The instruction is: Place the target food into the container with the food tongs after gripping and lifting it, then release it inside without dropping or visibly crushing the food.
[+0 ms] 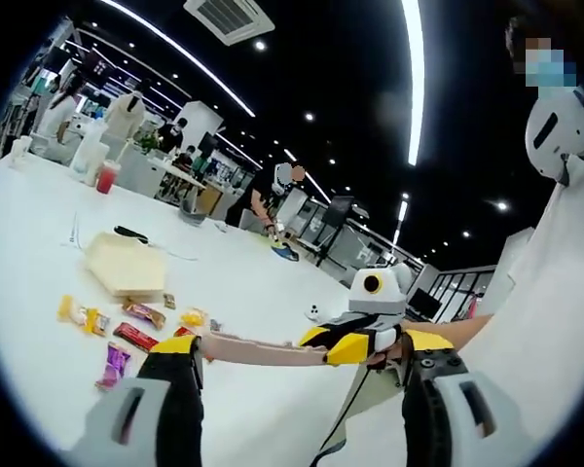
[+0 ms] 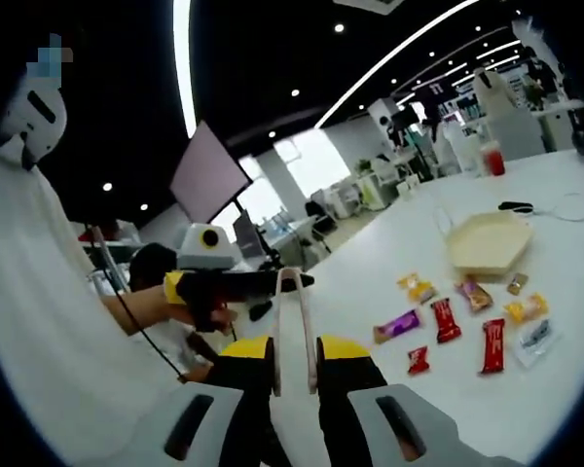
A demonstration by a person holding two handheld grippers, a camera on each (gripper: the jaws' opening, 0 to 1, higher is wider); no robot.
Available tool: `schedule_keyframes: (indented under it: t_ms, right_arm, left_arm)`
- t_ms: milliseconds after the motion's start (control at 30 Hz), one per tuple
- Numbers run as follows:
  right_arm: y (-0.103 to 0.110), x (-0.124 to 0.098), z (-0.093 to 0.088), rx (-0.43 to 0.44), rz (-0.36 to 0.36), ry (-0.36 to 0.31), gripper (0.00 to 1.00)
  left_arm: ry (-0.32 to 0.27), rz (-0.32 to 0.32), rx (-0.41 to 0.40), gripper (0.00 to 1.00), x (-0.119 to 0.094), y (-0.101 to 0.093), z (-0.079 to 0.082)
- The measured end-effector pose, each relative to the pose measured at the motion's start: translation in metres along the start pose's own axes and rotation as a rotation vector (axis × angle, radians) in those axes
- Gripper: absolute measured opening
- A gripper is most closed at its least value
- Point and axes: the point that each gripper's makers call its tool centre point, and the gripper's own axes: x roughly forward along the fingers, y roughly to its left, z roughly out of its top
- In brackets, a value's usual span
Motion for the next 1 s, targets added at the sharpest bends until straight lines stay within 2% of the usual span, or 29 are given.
schedule_keyframes:
  t_ms: [200, 367, 600, 833, 1000]
  right_arm:
    - [0.003, -0.001, 0.001, 0.015, 0.012, -0.008, 0.16]
    - [0.011, -0.003, 0.006, 0.027, 0.035, -0.026, 0.16]
    - [0.021, -0.004, 0.010, 0.053, 0.076, -0.046, 0.16]
    - [0.030, -0.004, 0.008, 0.060, 0.102, -0.039, 0.16]
    - [0.038, -0.007, 0.009, 0.074, 0.116, -0.049, 0.16]
  left_arm:
    - [0.010, 0.003, -0.007, 0.81, 0.001, 0.001, -0.006]
    - [-0.012, 0.000, -0.029, 0.79, 0.002, 0.000, -0.003]
    - [-0.008, -0.012, -0.039, 0.76, 0.005, -0.004, -0.005]
    - [-0.025, -0.039, -0.077, 0.70, 0.006, -0.012, -0.004]
    - [-0.017, -0.075, -0.097, 0.57, 0.008, -0.019, -0.006]
